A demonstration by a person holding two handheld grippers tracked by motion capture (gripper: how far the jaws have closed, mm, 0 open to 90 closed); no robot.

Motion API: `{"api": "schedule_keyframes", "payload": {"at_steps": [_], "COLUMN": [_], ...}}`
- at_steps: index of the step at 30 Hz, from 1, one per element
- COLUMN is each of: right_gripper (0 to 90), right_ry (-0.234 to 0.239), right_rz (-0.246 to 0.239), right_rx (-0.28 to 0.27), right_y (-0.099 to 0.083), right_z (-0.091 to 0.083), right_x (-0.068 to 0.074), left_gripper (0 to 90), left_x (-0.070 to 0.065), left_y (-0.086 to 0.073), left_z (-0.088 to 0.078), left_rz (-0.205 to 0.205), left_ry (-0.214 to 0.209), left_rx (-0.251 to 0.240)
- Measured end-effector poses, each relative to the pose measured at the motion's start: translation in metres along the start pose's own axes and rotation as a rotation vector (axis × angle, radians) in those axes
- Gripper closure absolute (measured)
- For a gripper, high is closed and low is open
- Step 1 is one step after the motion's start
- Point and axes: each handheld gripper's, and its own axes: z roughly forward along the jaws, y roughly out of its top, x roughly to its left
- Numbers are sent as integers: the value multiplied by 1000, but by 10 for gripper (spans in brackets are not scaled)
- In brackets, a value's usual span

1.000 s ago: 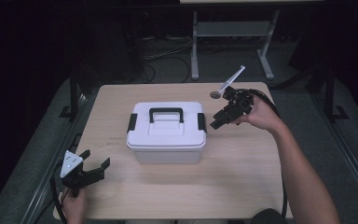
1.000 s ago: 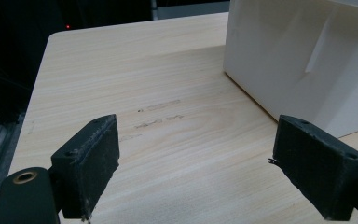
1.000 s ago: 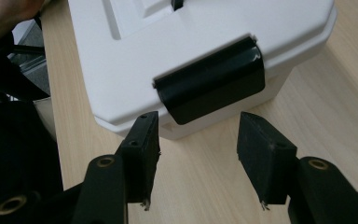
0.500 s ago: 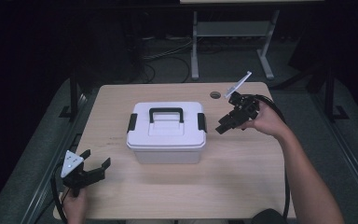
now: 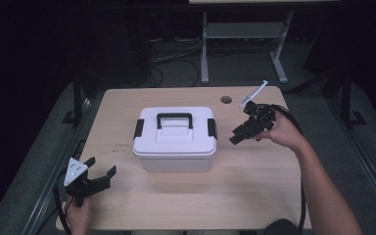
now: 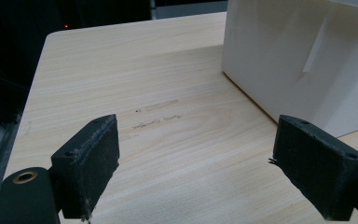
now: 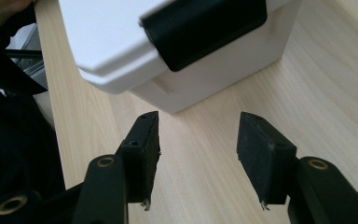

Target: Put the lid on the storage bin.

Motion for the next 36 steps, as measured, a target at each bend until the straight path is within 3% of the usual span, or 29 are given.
{"api": "schedule_keyframes", "payload": {"at_steps": [36], "right_gripper": [483], "right_ry": [31], "right_rz": [101], "right_rx": [-22], "right_y": [-60], "right_z": [18], "right_x": [-16], "left_gripper": [137], "left_x": [-1], "left_y": [0], "left_z": [0], "left_rz": [3], "left_ry": [3], "left_rx": [0]}}
